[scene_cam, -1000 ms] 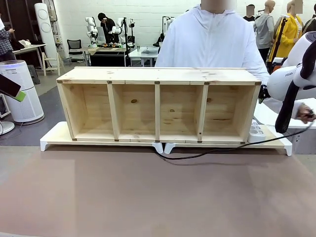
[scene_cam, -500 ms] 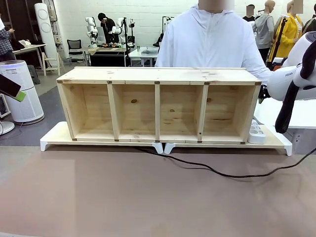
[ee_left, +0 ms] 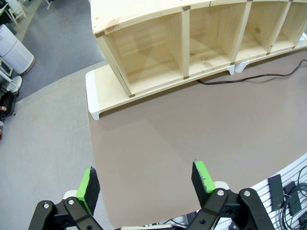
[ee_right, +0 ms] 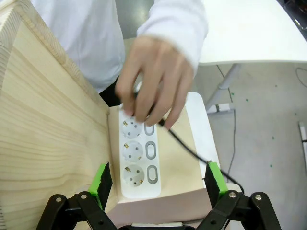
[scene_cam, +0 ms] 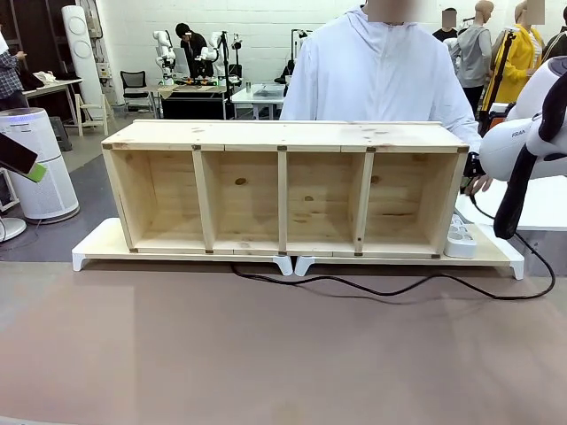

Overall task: Perform cable management.
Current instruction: Release the Power Cable when the human grasps it.

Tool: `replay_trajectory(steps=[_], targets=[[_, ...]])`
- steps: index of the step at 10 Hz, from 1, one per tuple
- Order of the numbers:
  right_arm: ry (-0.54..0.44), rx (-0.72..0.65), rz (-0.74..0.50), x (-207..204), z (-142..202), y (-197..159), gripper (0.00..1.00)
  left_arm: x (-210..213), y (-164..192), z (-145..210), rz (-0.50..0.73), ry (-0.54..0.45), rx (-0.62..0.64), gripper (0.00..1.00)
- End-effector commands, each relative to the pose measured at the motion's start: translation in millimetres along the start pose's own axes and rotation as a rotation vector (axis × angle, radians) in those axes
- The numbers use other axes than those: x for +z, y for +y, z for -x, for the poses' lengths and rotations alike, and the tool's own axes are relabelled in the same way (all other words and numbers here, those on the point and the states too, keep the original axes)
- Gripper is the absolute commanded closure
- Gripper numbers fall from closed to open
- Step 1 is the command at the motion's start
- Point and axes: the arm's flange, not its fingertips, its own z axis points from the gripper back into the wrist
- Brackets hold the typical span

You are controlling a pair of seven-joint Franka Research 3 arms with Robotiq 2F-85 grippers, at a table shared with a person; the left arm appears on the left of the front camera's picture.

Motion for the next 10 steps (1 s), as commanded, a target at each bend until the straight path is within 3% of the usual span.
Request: replay_trajectory(steps=[1, 10], targets=[[0.007, 0.002, 0.001, 0.2, 0.5, 1.5, 0.00, -0.9, 0.4, -1.9, -0.004, -0.010, 0.000, 0.00], [0.007, 0.002, 0.001, 0.2, 0.5, 1.5, 0.00, -0.9, 0.4, -1.9, -0.004, -0.010, 0.000, 0.00]])
